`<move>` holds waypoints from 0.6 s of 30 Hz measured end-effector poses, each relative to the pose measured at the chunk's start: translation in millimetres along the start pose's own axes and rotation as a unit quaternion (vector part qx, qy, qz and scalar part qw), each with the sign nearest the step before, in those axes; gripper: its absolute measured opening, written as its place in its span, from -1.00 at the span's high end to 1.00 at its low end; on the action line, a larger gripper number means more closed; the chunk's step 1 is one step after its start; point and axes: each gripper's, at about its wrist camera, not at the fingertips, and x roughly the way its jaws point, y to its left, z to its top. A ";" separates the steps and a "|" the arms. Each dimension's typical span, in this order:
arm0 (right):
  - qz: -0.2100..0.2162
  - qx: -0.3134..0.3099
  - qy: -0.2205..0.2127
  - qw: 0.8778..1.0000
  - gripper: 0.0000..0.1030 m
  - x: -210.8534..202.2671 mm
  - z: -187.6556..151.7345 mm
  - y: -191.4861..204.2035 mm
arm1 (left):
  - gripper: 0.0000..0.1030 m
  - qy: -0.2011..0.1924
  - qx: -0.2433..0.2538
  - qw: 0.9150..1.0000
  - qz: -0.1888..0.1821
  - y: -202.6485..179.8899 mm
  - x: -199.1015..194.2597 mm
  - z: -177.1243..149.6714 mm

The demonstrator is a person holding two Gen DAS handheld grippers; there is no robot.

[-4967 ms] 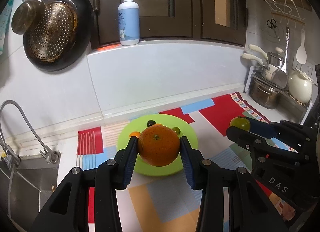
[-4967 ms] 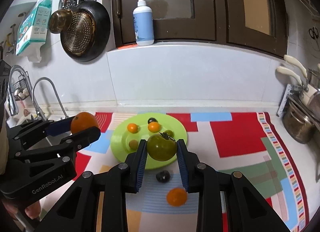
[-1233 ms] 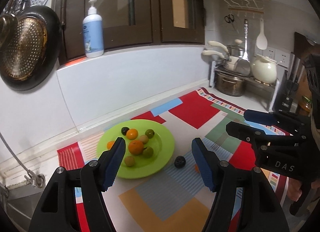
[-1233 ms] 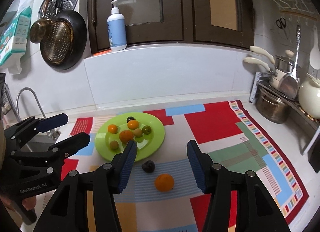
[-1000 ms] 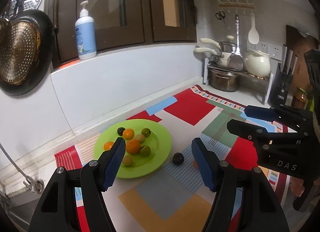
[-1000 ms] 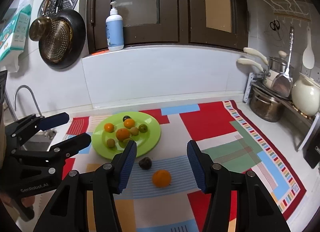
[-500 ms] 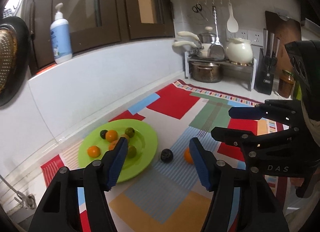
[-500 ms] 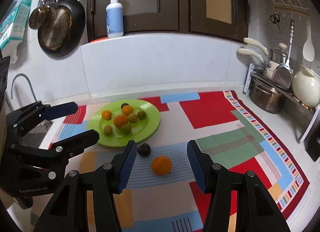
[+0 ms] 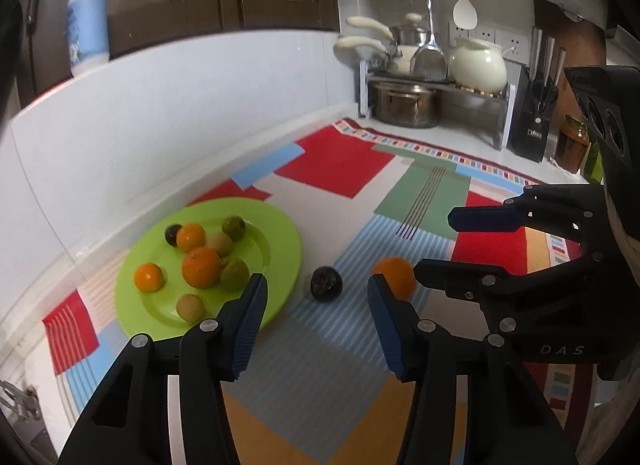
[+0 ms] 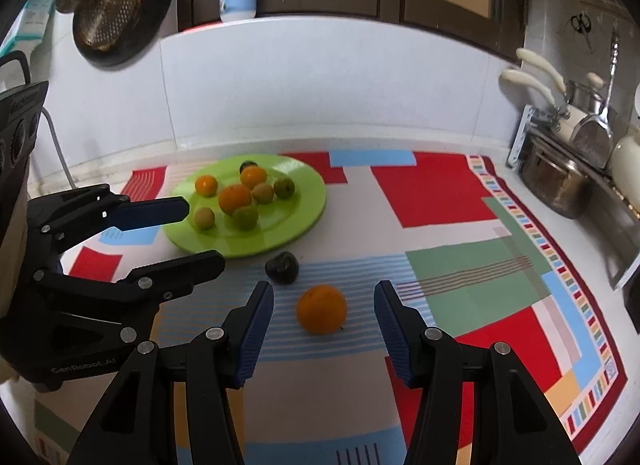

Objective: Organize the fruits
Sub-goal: 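Withdraw both grippers from the plate toward the dark plum and orange on the cloth, then grasp the dark plum with the left gripper while the right gripper grasps the orange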

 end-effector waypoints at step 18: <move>0.027 0.013 0.061 0.998 -0.04 46.6 -11.0 -7.6 | 0.25 0.068 -0.014 0.996 -0.048 7.4 57.6 -6.9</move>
